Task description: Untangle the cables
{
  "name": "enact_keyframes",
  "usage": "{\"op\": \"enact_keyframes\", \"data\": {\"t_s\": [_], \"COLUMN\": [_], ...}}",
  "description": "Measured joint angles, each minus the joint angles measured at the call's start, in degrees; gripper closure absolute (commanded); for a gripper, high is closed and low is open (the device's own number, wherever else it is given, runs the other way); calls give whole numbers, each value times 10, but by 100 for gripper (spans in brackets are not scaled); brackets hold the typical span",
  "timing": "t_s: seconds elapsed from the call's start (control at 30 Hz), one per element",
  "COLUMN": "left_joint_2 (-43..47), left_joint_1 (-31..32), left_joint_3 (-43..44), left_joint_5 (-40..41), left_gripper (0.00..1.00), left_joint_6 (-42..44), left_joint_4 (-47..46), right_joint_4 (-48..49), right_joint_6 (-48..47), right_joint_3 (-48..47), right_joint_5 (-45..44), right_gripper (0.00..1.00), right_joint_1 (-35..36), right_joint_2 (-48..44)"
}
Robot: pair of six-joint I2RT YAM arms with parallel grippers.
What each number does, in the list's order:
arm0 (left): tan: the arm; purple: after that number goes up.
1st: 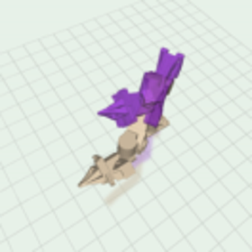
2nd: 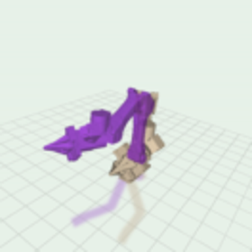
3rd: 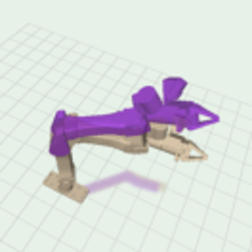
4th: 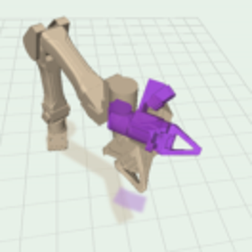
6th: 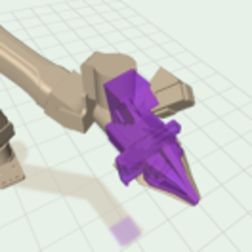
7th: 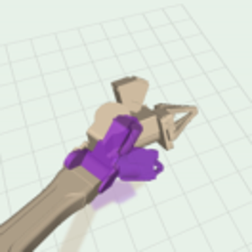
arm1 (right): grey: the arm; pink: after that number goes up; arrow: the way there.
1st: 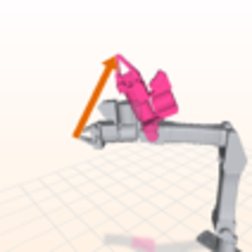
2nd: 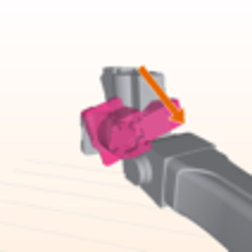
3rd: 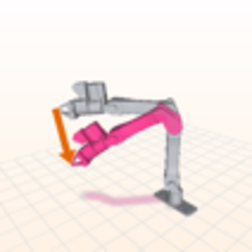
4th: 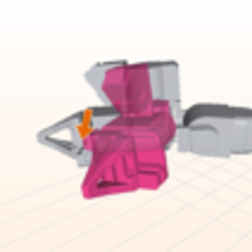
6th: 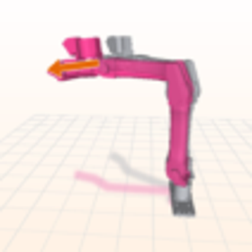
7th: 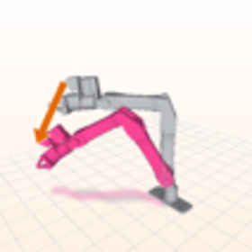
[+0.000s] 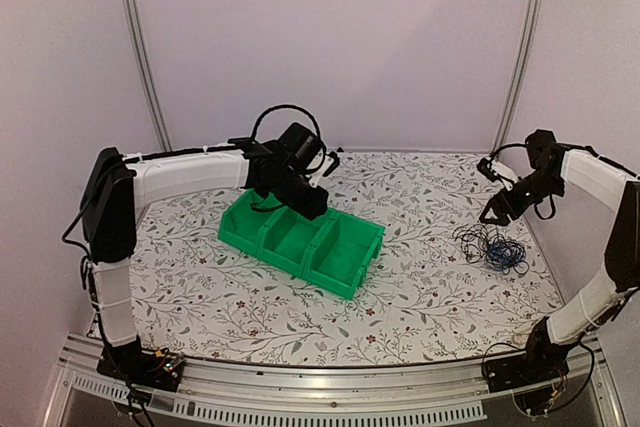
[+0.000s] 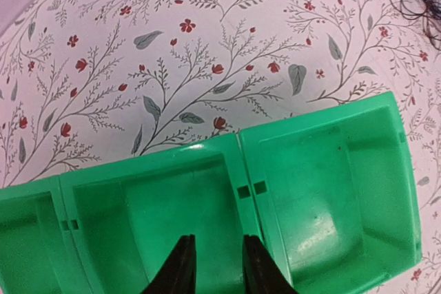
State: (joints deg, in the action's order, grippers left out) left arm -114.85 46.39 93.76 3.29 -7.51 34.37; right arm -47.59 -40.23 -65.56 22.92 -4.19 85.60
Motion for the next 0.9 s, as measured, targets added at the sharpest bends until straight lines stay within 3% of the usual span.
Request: {"op": "enact_keyframes", "data": {"t_s": [0.07,0.43,0.9], "left_joint_2": [14,25,12], "left_joint_1": [0,4,15], "left_joint_3": [2,69,104], "left_joint_5": [16,44,47], "left_gripper": [44,44,45], "left_joint_6": [-6,-25,-24], "left_joint_4": [1,4,8], "right_joint_4": [-11,-62,-82], "right_joint_6": [-4,51,108], "right_joint_3": [0,-12,-67], "right_joint_5": [-6,-14,44], "right_gripper": [27,29,69], "right_joint_1": [0,0,0], "right_joint_2": [4,120,176]}}
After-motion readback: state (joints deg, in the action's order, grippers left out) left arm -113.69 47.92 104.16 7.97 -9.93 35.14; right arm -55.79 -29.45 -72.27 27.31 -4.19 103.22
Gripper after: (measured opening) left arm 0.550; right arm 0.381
